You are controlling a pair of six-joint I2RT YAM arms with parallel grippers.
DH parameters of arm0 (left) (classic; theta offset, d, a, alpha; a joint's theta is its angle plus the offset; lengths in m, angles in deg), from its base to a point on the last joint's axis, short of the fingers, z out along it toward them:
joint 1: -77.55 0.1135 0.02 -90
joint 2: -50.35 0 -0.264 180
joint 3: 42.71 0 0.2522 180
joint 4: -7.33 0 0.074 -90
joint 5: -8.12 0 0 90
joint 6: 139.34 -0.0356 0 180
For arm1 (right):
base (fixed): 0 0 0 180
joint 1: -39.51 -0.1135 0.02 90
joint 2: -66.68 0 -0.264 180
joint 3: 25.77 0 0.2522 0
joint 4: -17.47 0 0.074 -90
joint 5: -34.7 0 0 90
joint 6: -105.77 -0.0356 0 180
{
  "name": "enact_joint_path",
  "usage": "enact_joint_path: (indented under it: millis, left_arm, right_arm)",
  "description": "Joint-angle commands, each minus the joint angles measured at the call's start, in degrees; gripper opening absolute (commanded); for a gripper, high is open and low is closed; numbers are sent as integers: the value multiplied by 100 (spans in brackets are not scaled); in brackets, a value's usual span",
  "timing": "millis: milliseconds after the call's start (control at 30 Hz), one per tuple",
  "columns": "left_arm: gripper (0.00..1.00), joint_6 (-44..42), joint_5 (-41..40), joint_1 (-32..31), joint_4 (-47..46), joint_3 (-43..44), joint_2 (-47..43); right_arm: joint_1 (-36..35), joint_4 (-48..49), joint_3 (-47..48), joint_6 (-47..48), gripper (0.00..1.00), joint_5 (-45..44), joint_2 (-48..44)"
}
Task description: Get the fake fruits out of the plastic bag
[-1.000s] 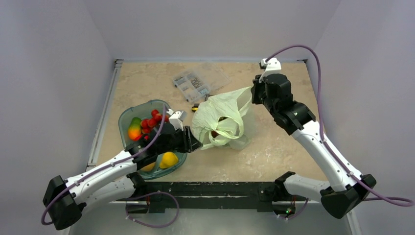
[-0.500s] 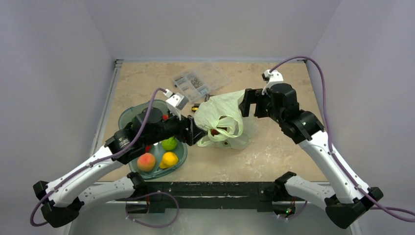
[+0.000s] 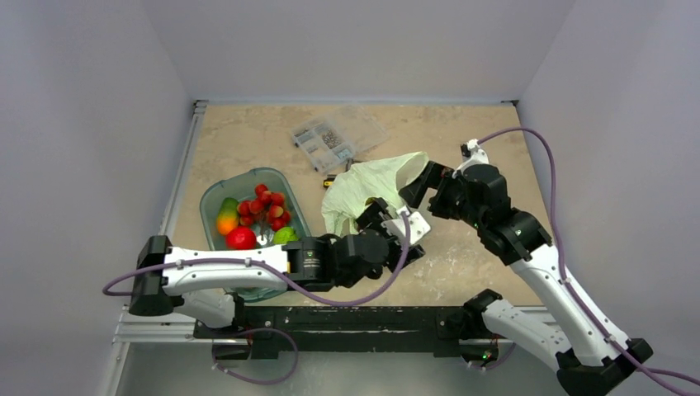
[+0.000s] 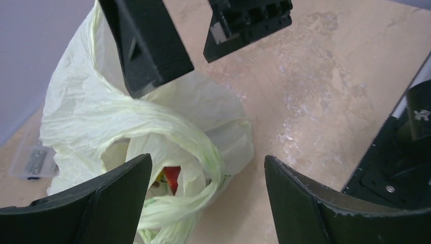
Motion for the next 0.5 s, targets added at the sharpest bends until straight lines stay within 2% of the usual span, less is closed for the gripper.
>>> enact_joint_path:
  millis: [0, 67, 100, 167, 233, 333, 467]
  left_arm:
    - [80, -895, -1568, -210, -633, 557, 493]
    - [75, -844, -1887, -210, -559, 738, 778]
    - [68, -768, -2078, -211, -504, 802, 847]
    - [44, -561, -2398, -211, -293, 867, 857]
    - [29, -555, -2534, -202, -267, 797, 768]
    - [20, -443, -2563, -194, -106, 682, 521]
    - [14, 219, -1741, -98, 110, 281, -171]
  right_arm:
    - [15, 471, -186, -631, 99, 239, -227]
    - [19, 371, -210, -678, 99, -13, -327]
    - [14, 311, -218, -678, 99, -130, -377]
    - [17, 182, -244, -668, 99, -411, -484]
    - [20, 92, -268, -665, 99, -622, -591]
    - [26, 312, -360, -746, 99, -241, -726]
    - [26, 629, -358, -794, 99, 463, -563]
